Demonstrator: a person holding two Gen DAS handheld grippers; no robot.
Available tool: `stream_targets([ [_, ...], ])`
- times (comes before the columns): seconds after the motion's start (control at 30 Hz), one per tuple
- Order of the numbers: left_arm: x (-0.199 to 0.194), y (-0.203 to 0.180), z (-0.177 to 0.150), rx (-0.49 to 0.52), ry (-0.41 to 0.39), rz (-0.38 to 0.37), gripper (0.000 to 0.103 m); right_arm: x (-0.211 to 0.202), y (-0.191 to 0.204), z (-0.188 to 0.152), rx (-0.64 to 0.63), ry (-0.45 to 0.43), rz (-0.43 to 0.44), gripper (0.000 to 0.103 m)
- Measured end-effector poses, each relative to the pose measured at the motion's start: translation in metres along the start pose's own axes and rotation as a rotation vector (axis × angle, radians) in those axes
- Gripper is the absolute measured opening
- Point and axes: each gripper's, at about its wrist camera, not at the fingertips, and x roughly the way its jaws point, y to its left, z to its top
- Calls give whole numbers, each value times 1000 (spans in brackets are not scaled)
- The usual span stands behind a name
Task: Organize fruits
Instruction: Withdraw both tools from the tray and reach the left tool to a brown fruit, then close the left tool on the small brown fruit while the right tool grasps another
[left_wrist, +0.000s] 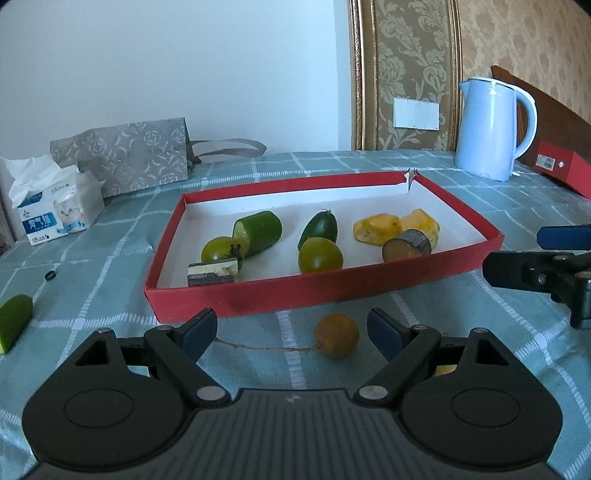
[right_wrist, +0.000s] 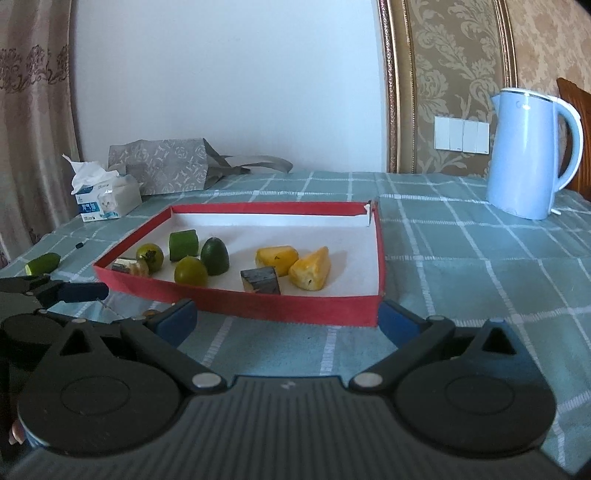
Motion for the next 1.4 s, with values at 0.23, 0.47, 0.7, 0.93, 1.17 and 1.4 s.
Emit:
stream_targets([
  [0.23, -2, 1, 0, -2, -1, -36, 61, 1, -1, 0, 2, 9, -3, 103],
  [0.47, -3, -9, -2, 46, 14, -103, 38, 4, 0, 0, -7, 20, -13, 103],
  [0.7, 1, -12, -4, 65, 52, -124, 25, 7, 1, -1, -9, 28, -16, 103],
  [0.93, -2, -1, -2, 12, 28, -73, 25, 6, 5, -3, -37, 23, -6, 103],
  [1.17, -2, 21, 0, -94, 36, -21, 25, 1, 25, -9, -142, 4, 55, 103],
  [1.4, -2, 28, 0, -120, 36, -18, 26, -1, 48, -18, -265, 9, 82, 94],
])
